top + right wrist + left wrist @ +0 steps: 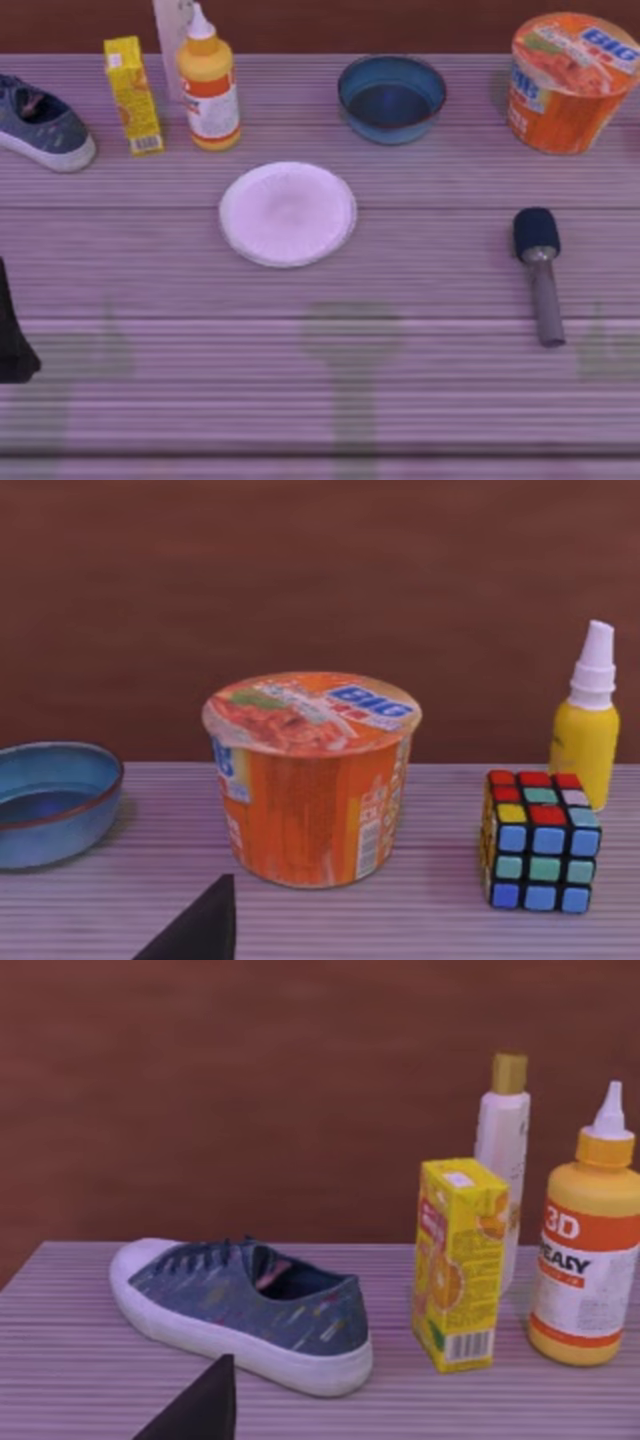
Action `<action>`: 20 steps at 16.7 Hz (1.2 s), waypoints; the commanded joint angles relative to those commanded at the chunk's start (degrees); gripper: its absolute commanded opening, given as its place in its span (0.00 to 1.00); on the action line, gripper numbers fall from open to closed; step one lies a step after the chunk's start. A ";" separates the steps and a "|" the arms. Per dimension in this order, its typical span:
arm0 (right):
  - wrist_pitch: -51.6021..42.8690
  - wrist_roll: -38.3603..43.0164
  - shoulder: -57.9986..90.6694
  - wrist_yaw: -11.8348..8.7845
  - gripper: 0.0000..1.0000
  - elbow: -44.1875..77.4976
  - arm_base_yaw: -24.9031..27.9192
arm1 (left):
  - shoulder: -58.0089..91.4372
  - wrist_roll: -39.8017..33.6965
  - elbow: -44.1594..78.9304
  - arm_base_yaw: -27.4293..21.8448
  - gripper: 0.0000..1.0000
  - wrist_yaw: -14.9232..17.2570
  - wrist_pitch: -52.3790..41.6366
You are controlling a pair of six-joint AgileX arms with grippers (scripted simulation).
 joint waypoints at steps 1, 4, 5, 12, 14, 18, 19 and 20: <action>0.00 0.00 0.00 0.00 1.00 0.00 0.00 | 0.00 0.00 0.00 0.00 1.00 0.00 0.00; -1.12 0.49 1.80 -0.03 1.00 1.66 0.49 | 0.00 0.00 0.00 0.00 1.00 0.00 0.00; -2.21 0.97 3.62 -0.03 1.00 3.25 0.93 | 0.00 0.00 0.00 0.00 1.00 0.00 0.00; -16.73 7.02 33.11 0.43 1.00 23.32 6.20 | 0.00 0.00 0.00 0.00 1.00 0.00 0.00; -22.17 9.13 45.36 0.60 1.00 30.31 8.11 | 0.00 0.00 0.00 0.00 1.00 0.00 0.00; -32.98 13.30 68.66 0.89 1.00 44.02 11.94 | 0.00 0.00 0.00 0.00 1.00 0.00 0.00; -35.45 14.28 73.64 0.93 1.00 47.24 12.84 | 0.00 0.00 0.00 0.00 1.00 0.00 0.00; -37.78 15.23 78.27 0.96 1.00 50.35 13.70 | 0.00 0.00 0.00 0.00 1.00 0.00 0.00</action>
